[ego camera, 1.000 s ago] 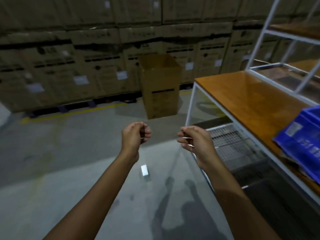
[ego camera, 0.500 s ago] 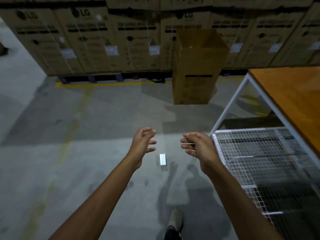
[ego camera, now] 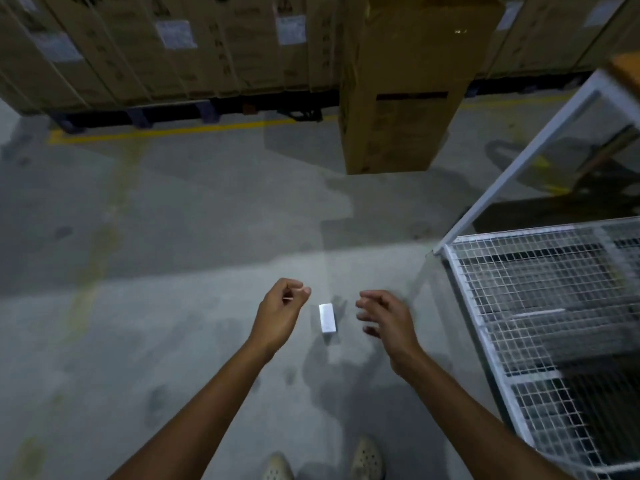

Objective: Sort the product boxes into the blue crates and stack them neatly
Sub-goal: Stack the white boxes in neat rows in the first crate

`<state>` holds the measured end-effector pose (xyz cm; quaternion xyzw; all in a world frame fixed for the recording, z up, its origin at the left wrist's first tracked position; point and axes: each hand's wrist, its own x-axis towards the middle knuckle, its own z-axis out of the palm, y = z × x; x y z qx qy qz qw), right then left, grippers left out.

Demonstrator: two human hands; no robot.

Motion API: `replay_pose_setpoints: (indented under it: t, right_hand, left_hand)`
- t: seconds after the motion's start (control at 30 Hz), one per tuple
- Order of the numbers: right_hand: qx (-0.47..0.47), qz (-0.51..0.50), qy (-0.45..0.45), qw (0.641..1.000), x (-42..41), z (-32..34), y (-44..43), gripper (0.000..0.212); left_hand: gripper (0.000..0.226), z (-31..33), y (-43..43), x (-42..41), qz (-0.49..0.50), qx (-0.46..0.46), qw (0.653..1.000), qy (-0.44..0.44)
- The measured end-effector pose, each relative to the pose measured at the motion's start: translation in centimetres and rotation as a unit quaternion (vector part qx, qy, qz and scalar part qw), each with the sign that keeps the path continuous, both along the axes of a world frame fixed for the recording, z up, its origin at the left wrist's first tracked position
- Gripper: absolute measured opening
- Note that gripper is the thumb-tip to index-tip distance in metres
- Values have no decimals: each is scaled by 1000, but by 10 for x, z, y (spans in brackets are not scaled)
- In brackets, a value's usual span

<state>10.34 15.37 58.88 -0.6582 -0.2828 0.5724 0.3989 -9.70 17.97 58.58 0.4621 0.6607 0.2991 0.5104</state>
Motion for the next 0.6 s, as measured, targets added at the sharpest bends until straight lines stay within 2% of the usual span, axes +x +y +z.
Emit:
replay_pose_setpoints:
  t: [0.27, 0.43, 0.5, 0.6]
  right_hand:
    - [-45, -75, 56, 995, -13, -288, 60, 23]
    - [-92, -113, 79, 986, -13, -452, 76, 28]
    - [-89, -101, 44, 990, -16, -504, 83, 36]
    - [-95, -28, -51, 994, -24, -568, 92, 30]
  left_hand:
    - [11, -297, 59, 6, 21, -26, 999, 5]
    - [14, -459, 75, 23, 39, -67, 997, -8]
    - [18, -506, 83, 32, 55, -92, 994, -22]
    - [31, -548, 91, 49, 98, -161, 977, -97]
